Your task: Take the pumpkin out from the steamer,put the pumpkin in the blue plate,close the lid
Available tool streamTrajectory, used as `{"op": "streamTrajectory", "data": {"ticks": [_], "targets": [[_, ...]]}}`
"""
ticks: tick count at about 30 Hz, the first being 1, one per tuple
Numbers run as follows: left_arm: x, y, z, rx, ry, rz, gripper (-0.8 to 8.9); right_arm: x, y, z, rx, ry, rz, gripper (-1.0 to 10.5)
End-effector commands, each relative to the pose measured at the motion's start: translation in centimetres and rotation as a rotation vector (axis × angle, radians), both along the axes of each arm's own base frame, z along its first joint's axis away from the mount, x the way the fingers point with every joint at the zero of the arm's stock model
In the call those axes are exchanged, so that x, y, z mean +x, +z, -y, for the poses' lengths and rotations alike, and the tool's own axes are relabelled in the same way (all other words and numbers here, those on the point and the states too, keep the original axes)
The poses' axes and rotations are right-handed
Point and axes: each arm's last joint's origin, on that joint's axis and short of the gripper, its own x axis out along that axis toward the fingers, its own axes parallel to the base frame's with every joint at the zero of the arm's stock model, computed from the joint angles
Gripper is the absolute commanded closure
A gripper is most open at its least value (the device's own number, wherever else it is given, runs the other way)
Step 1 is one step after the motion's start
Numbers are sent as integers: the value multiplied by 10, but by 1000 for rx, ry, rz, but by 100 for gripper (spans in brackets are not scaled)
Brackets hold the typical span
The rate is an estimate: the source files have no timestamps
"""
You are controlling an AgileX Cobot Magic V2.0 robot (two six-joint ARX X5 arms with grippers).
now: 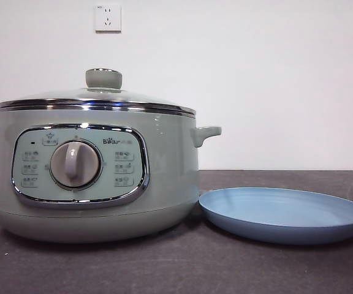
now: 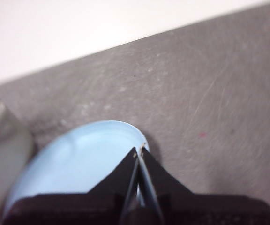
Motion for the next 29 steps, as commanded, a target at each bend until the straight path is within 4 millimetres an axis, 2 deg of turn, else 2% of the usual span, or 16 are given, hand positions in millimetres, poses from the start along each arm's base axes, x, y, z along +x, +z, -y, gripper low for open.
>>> {"op": "streamTrajectory", "data": {"ticks": [1,9,13,22,29], "targets": [[0,-4,1,-235,-16,-57,817,1,-4,0,246,-46,-57,963],[0,-1,3,-245,-59,-34,821,0,-3,0,284,-49,-63,963],[-1,5,3,-248,-83,-22,821,-1,4,0,286,-44,-48,963],[-2,42,3,-154,-91,-17,821,-6,39,0,268,-35,22,963],[12,80,4,-59,-112,-46,822,-5,73,0,191,-22,46,963]]}}
